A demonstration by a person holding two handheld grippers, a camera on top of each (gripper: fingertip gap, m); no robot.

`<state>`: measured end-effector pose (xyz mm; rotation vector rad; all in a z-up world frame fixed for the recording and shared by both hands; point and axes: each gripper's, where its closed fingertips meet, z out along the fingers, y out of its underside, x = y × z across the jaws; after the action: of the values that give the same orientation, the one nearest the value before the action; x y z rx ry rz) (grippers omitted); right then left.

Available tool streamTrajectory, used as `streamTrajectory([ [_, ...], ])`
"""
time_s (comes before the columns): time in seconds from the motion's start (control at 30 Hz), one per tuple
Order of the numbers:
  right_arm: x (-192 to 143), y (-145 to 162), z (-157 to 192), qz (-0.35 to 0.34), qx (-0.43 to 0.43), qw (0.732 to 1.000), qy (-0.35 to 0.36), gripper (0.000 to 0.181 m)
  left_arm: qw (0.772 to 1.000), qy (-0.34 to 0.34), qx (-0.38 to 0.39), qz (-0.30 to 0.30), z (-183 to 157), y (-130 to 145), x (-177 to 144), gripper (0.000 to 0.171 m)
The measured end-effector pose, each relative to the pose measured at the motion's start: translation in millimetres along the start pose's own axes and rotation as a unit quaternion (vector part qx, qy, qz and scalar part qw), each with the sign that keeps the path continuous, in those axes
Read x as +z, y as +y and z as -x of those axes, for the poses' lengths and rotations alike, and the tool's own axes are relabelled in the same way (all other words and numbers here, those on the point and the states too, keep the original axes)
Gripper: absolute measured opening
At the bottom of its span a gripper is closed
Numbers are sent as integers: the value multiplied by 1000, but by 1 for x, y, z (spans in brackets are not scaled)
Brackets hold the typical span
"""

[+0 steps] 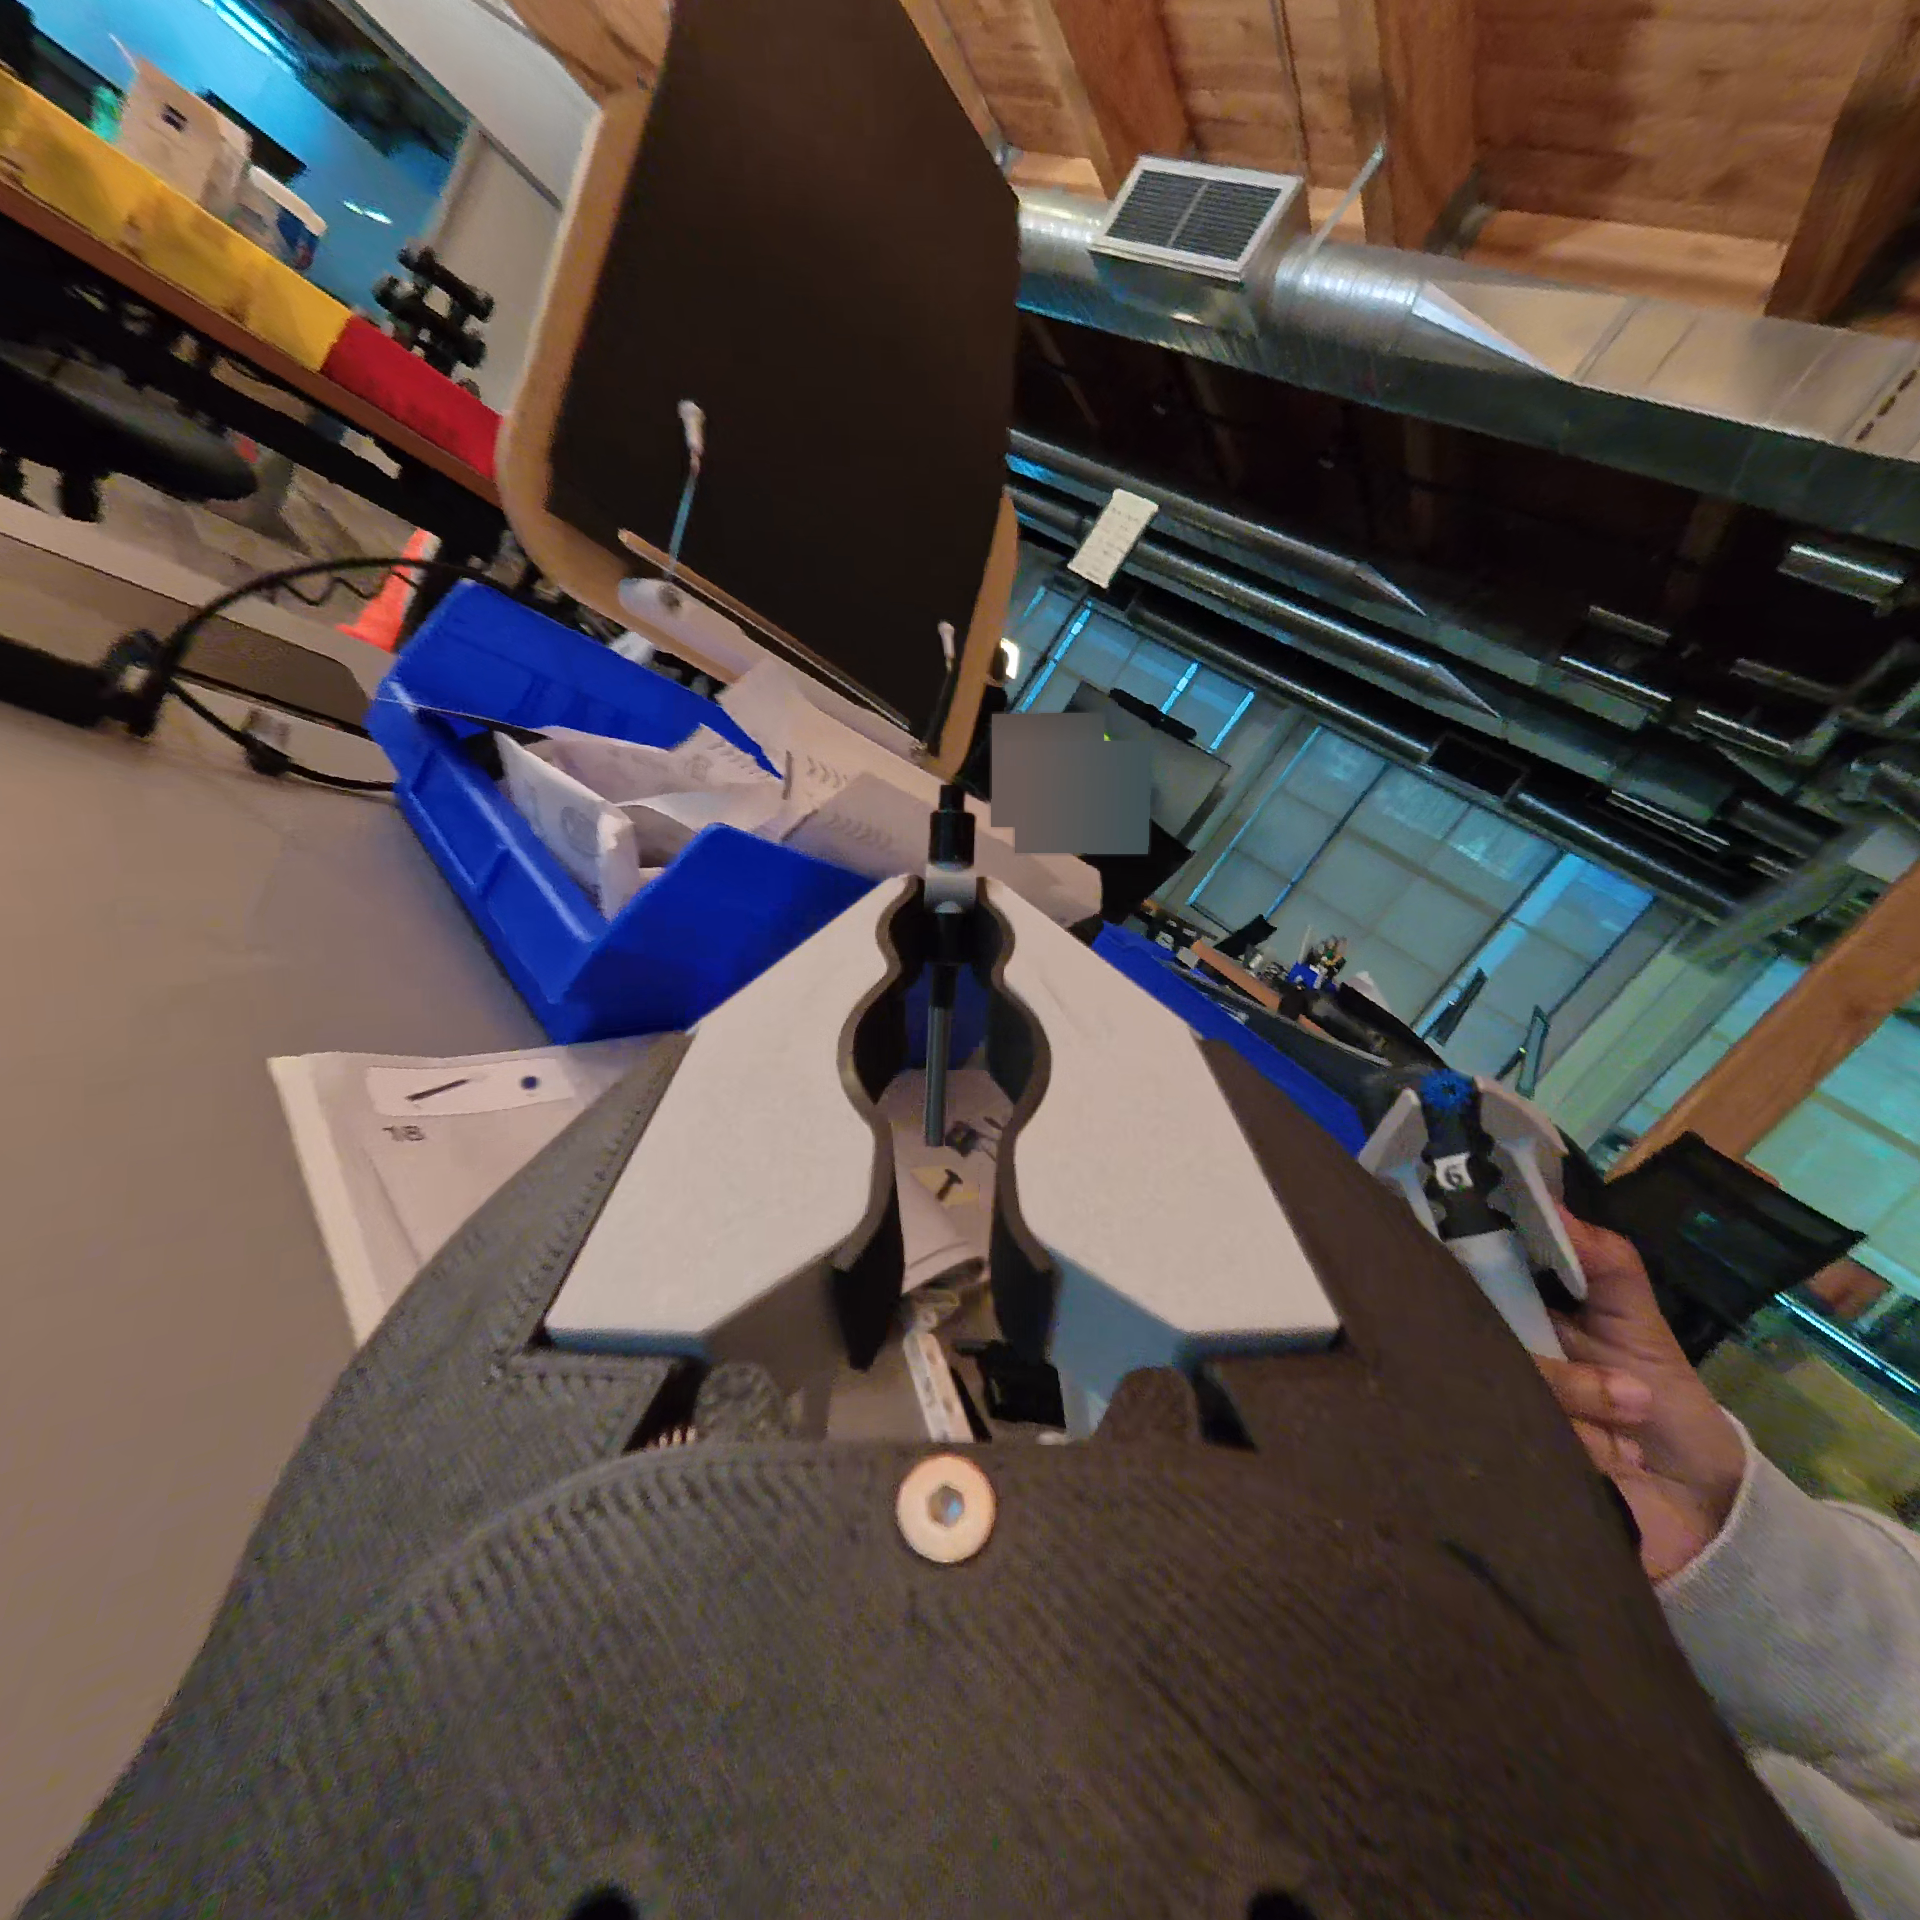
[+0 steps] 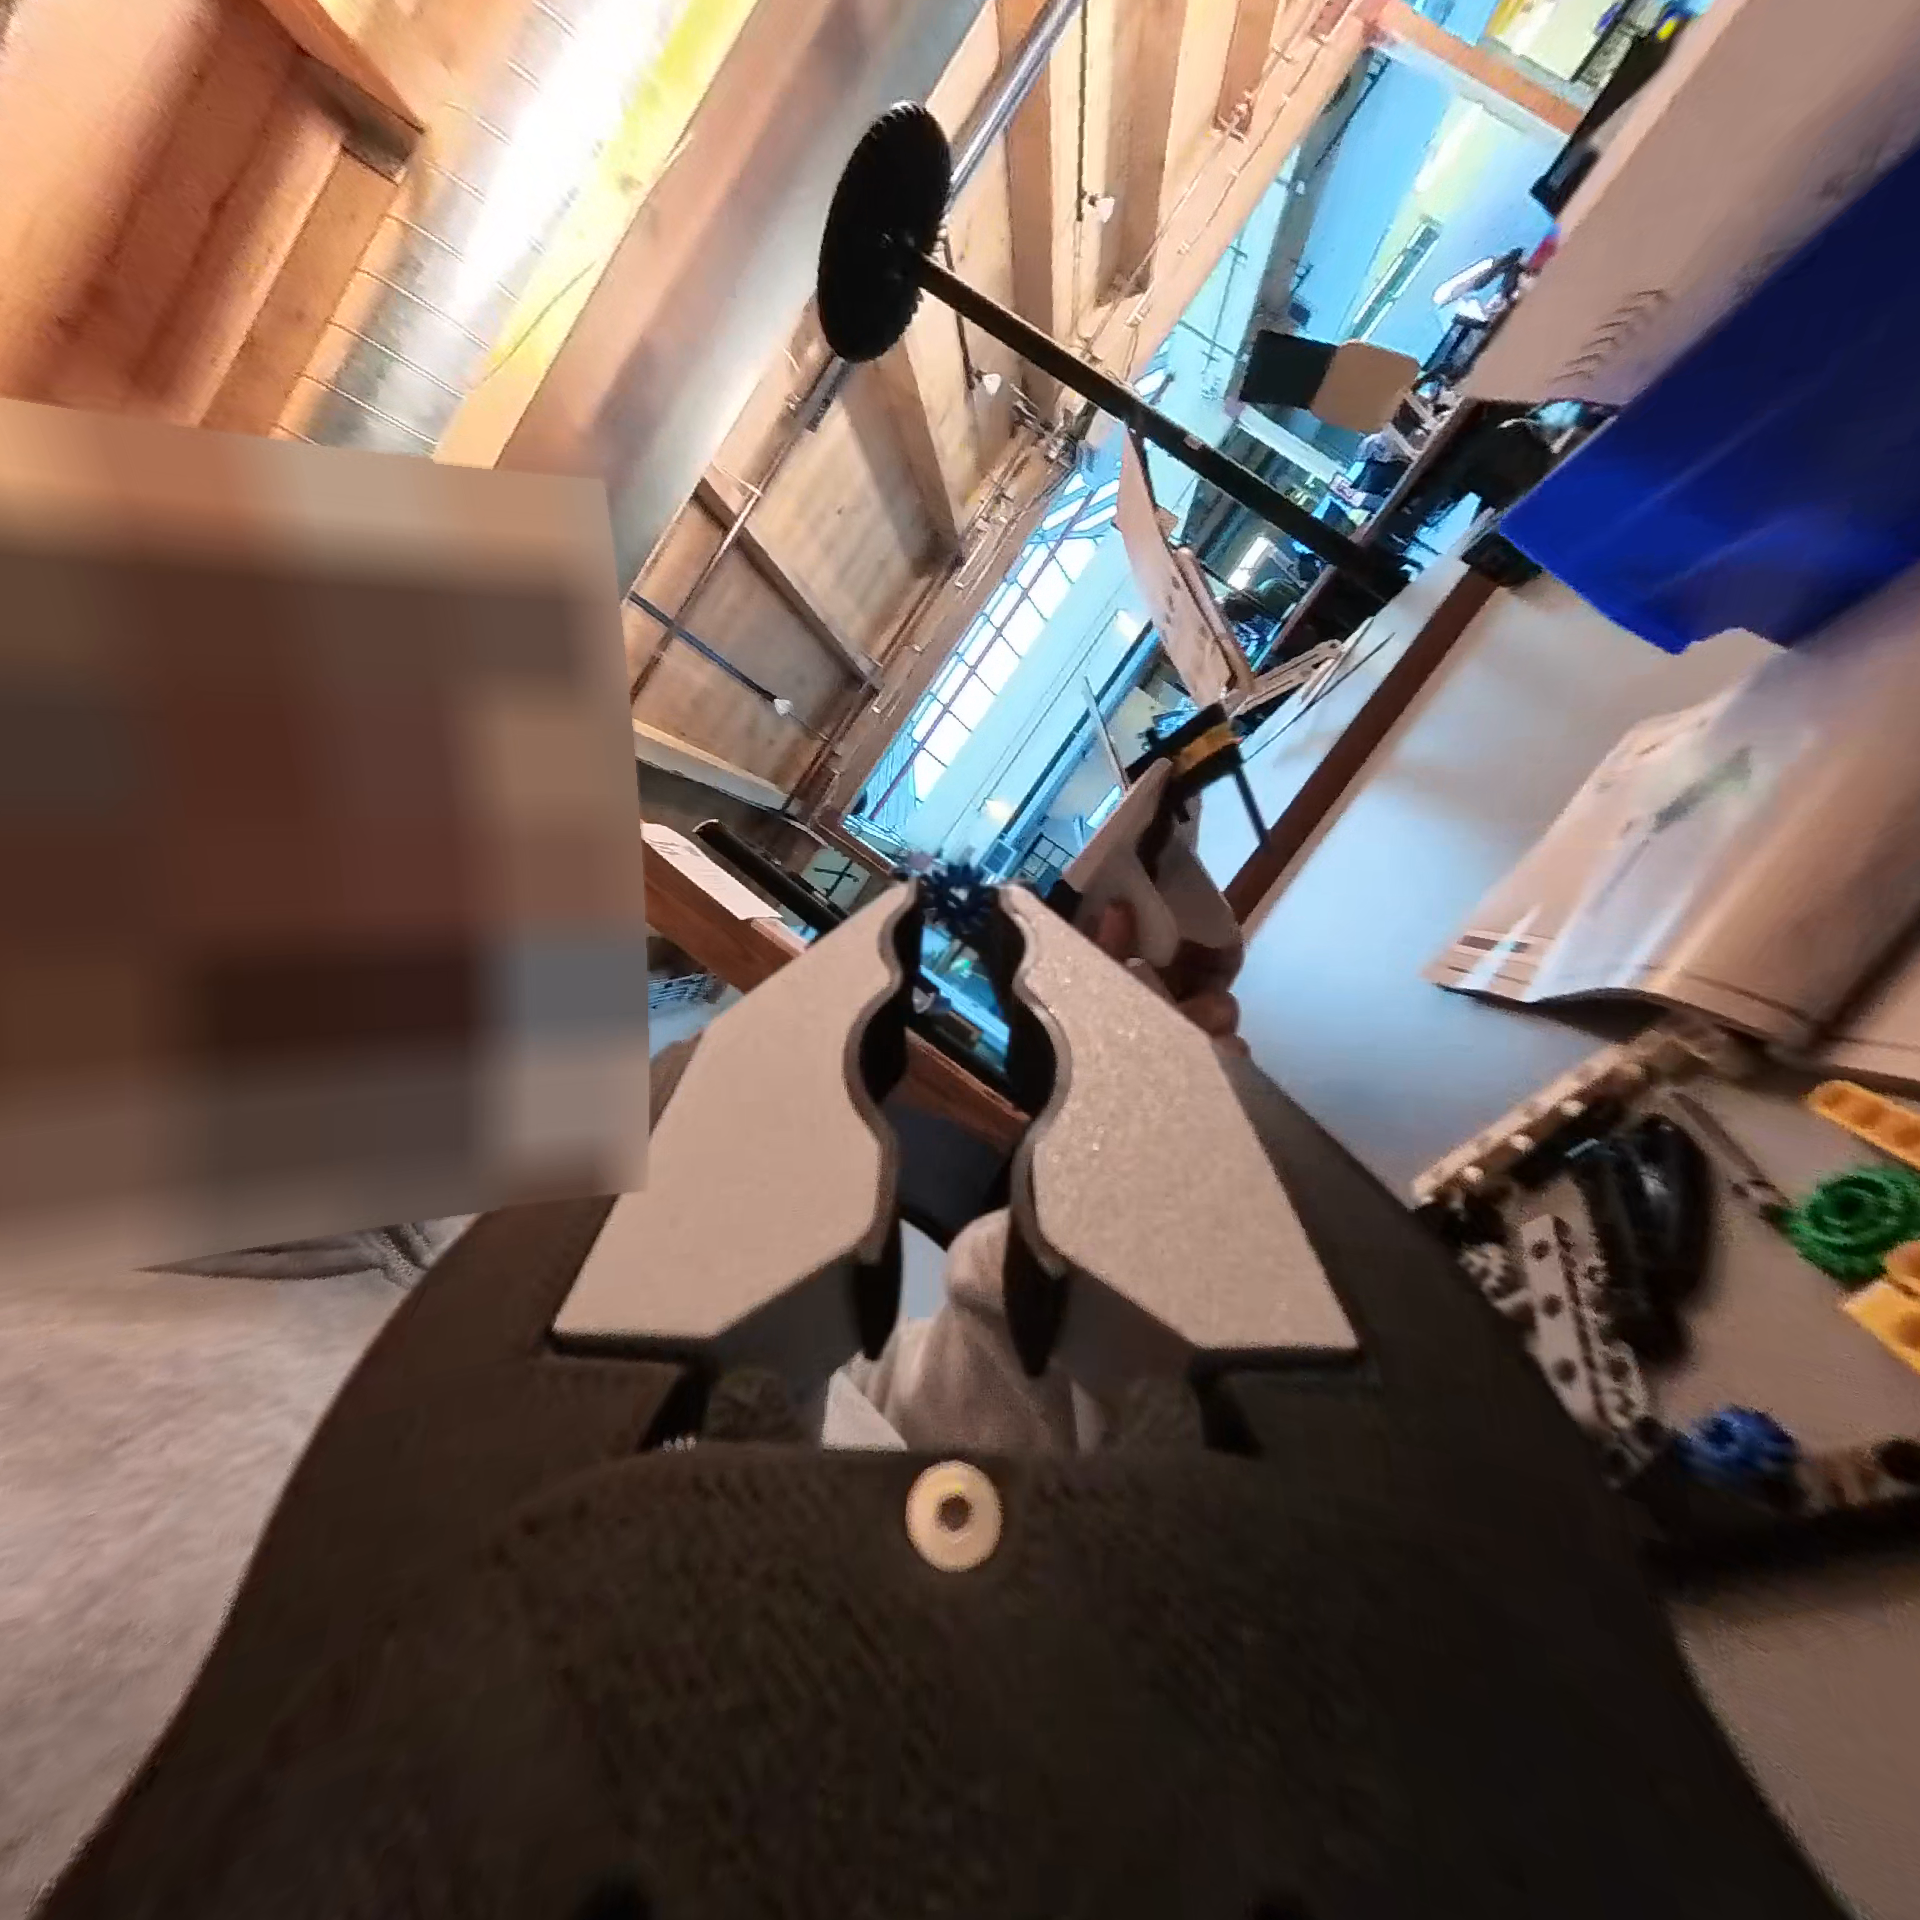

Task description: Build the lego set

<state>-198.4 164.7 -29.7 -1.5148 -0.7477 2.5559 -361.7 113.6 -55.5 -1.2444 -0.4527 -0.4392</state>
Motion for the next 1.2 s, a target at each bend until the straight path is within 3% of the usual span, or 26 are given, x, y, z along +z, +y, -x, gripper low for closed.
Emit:
streamTrajectory([
  [0.2, 3, 2, 6, 0, -30, 999, 12, 10, 991, 96, -31, 89, -43, 38, 22, 6],
  [0.43, -3, 13, -11, 57, -176, 973, 135, 10, 945, 179, -145, 233, -85, 101, 34, 6],
  [0.7, -21, 29, -37, 143, -305, 909, 245, 11, 901, 190, -132, 366, -111, 163, 30, 6],
  [0.83, -32, 32, -50, 156, -308, 899, 271, 11, 870, 187, -112, 441, -119, 189, 18, 7],
  [0.93, -43, 31, -59, 158, -300, 897, 285, 11, 863, 180, -86, 464, -122, 199, 15, 11],
  [1.07, -63, 32, -78, 177, -316, 864, 349, 11, 863, 166, -66, 473, -118, 209, 15, 12],
  [1.2, -67, 30, -80, 176, -312, 863, 356, 11, 867, 155, -62, 469, -111, 207, 17, 17],
])
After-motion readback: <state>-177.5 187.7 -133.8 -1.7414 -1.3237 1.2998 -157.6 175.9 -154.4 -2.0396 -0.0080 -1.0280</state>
